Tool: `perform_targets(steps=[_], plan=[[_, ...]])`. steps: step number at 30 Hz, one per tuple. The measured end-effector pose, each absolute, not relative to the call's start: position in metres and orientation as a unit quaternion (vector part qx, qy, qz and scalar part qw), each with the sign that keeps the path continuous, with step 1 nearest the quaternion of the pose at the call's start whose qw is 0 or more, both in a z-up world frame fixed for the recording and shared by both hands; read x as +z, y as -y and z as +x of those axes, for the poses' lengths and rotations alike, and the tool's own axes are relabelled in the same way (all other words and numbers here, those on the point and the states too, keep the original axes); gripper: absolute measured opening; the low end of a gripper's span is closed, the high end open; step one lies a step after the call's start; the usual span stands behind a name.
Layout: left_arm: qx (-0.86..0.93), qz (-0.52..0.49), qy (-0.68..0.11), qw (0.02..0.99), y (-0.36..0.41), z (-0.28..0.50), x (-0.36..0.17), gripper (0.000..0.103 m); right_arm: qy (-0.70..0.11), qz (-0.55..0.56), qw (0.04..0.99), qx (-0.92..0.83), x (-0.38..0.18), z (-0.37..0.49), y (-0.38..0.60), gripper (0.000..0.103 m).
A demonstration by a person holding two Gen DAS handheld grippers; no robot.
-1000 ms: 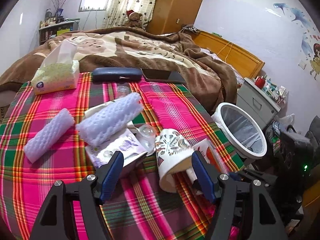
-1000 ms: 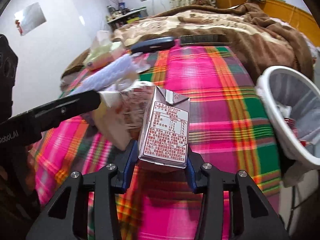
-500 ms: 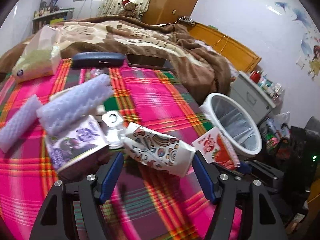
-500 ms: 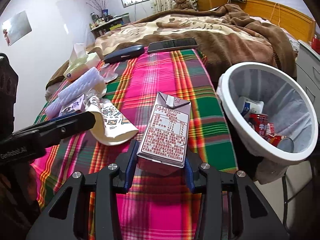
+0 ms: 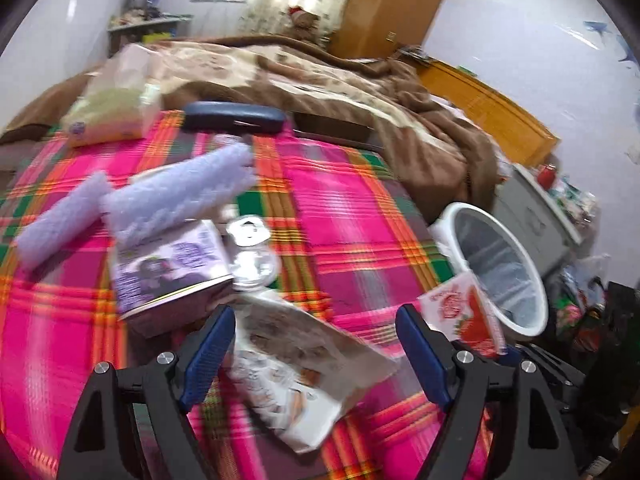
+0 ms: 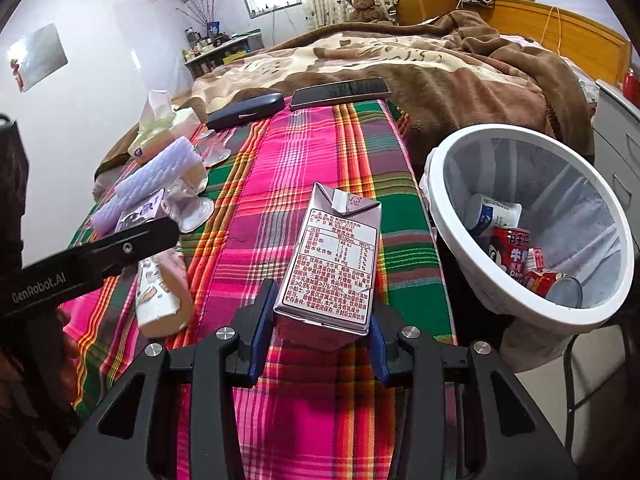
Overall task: Collect trash
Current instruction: 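Grasp the pink milk carton with the right tool while the left tool grasps the patterned paper cup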
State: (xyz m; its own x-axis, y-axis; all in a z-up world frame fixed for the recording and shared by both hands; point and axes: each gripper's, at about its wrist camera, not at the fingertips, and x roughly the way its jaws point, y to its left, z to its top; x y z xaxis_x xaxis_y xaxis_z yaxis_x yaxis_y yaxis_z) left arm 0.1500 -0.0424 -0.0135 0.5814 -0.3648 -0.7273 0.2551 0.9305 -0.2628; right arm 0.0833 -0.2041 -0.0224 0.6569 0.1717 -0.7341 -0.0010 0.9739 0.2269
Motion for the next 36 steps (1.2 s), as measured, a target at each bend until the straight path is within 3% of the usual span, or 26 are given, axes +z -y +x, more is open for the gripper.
perform_targets(steps=[17, 18, 20, 24, 27, 33, 36], plan=[[-0.143, -0.118, -0.454, 0.872, 0.034, 0.152, -0.042, 0.081, -0.408, 0.102, 0.905, 0.062, -0.024, 0.085, 0.212, 0.038], [-0.145, -0.117, -0.454, 0.871, 0.037, 0.153, -0.042, 0.079, -0.405, 0.104, 0.906, 0.060, -0.024, 0.085, 0.213, 0.038], [-0.146, -0.110, -0.461, 0.869, 0.045, 0.156, -0.046, 0.063, -0.403, 0.104, 0.907, 0.063, -0.023, 0.086, 0.214, 0.038], [-0.145, -0.097, -0.458, 0.872, 0.054, 0.157, -0.046, 0.057, -0.402, 0.100, 0.908, 0.067, -0.023, 0.086, 0.215, 0.038], [-0.148, -0.105, -0.457, 0.871, 0.053, 0.159, -0.046, 0.041, -0.396, 0.100, 0.911, 0.063, -0.022, 0.087, 0.217, 0.038], [-0.151, -0.085, -0.450, 0.876, 0.058, 0.159, -0.043, 0.029, -0.392, 0.107, 0.912, 0.062, -0.022, 0.089, 0.219, 0.037], [-0.155, -0.075, -0.449, 0.877, 0.062, 0.158, -0.041, 0.028, -0.385, 0.106, 0.914, 0.065, -0.020, 0.087, 0.219, 0.037]])
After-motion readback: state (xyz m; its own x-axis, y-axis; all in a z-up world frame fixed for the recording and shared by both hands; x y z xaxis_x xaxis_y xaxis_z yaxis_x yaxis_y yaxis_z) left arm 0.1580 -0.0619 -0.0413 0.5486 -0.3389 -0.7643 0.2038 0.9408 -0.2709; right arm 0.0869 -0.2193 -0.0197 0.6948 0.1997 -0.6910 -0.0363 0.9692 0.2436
